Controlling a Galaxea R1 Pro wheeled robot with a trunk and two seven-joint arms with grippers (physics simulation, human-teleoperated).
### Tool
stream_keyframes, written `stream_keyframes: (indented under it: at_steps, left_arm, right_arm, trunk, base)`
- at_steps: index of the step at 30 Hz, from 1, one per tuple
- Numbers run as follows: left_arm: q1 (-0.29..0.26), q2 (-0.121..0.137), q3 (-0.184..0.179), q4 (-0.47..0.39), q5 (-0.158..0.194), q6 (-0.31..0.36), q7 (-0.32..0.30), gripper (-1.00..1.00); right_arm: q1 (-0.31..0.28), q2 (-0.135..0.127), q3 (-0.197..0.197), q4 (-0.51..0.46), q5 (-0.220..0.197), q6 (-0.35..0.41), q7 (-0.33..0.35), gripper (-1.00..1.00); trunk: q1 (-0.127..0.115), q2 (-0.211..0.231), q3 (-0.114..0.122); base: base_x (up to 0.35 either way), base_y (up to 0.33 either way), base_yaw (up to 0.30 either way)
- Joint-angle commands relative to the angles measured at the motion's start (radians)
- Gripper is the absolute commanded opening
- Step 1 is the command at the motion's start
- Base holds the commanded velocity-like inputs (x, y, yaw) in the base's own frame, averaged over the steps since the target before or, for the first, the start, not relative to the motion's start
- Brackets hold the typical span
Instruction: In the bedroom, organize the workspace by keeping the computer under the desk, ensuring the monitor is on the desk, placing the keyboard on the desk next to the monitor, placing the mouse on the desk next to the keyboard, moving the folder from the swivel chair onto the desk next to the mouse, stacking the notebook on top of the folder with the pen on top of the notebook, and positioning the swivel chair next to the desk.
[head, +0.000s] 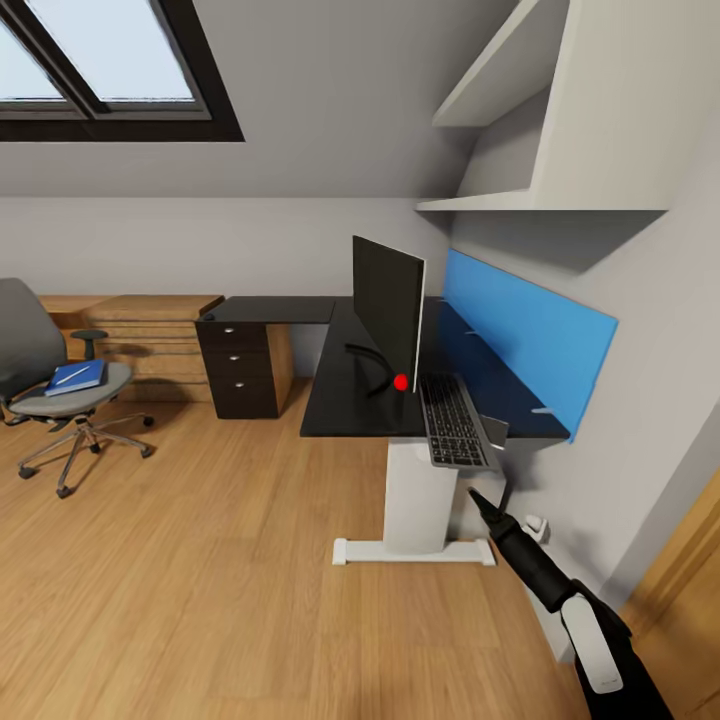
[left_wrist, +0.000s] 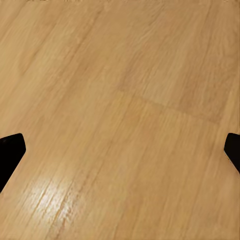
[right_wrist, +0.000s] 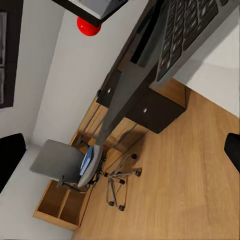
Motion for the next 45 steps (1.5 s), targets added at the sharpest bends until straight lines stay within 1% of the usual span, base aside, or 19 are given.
stream_keyframes:
  at_steps: [1, 3, 4, 7, 8, 10, 13, 16, 17, 20, 23, 28, 45]
  left_arm:
    - [-0.001, 0.001, -0.006, 0.000, 0.010, -0.006, 0.006, 1.00]
    - [-0.001, 0.001, -0.006, 0.001, 0.010, -0.006, 0.006, 1.00]
    - [-0.001, 0.001, -0.007, 0.002, 0.010, -0.005, 0.005, 1.00]
    - [-0.001, 0.001, -0.007, 0.003, 0.010, -0.005, 0.005, 1.00]
    - [-0.001, 0.001, -0.008, 0.003, 0.010, -0.005, 0.005, 1.00]
    - [-0.001, 0.001, -0.008, 0.003, 0.010, -0.005, 0.005, 1.00]
    - [-0.001, 0.001, -0.008, 0.003, 0.010, -0.005, 0.005, 1.00]
    - [0.000, 0.001, -0.008, 0.004, 0.010, -0.005, 0.005, 1.00]
    - [-0.001, 0.001, -0.008, 0.004, 0.010, -0.005, 0.005, 1.00]
    - [-0.001, 0.001, -0.008, 0.005, 0.010, -0.005, 0.005, 1.00]
    - [-0.001, 0.000, -0.008, 0.005, 0.010, -0.005, 0.005, 1.00]
    - [0.000, 0.001, -0.008, 0.005, 0.010, -0.005, 0.005, 1.00]
    - [-0.001, 0.001, -0.008, 0.005, 0.010, -0.007, 0.005, 1.00]
  right_arm:
    - [-0.001, 0.000, -0.002, 0.000, -0.007, 0.008, 0.004, 1.00]
    - [-0.001, 0.000, -0.003, 0.000, -0.007, 0.007, 0.005, 1.00]
    - [-0.001, 0.001, -0.014, 0.001, -0.007, 0.010, 0.006, 1.00]
    - [-0.001, 0.002, -0.024, 0.003, -0.008, 0.012, 0.005, 1.00]
    - [-0.001, 0.003, -0.034, 0.004, -0.012, 0.014, 0.003, 1.00]
    - [-0.001, 0.004, -0.042, 0.007, -0.020, 0.015, 0.000, 1.00]
    - [-0.001, 0.005, -0.055, 0.020, -0.049, 0.016, -0.022, 1.00]
    - [-0.001, 0.003, -0.057, 0.025, -0.069, 0.016, -0.031, 1.00]
    - [-0.001, 0.003, -0.059, 0.029, -0.089, 0.016, -0.040, 1.00]
    - [-0.001, 0.002, -0.061, 0.049, -0.104, 0.016, -0.051, 1.00]
    - [-0.001, 0.001, -0.073, 0.084, -0.112, 0.016, -0.060, 1.00]
    - [-0.001, -0.002, -0.087, 0.111, -0.115, 0.016, -0.066, 1.00]
    - [-0.001, -0.003, -0.092, 0.121, -0.117, 0.015, -0.069, 1.00]
  trunk:
    - [0.000, 0.000, -0.001]
    - [0.000, 0.000, -0.001]
    - [0.000, 0.000, -0.001]
    - [0.000, 0.000, -0.001]
    - [0.000, 0.000, -0.001]
    - [0.000, 0.000, -0.001]
    - [0.000, 0.000, -0.001]
    - [0.000, 0.000, -0.001]
    - [0.000, 0.000, -0.001]
    - [0.000, 0.000, -0.001]
    - [0.000, 0.000, -0.001]
    - [0.000, 0.000, -0.001]
    - [0.000, 0.000, -0.001]
  base:
    - [0.158, 0.000, 0.000]
    - [0.201, 0.000, 0.000]
    - [0.137, 0.000, 0.000]
    - [0.089, 0.000, 0.000]
    - [0.036, 0.000, 0.000]
    - [0.026, 0.000, 0.000]
    - [0.101, 0.000, 0.000]
    - [0.202, 0.000, 0.000]
    - [0.119, 0.000, 0.000]
    - [0.069, 0.000, 0.000]
    - [0.030, 0.000, 0.000]
    - [0.010, 0.000, 0.000]
    - [0.113, 0.011, 0.000]
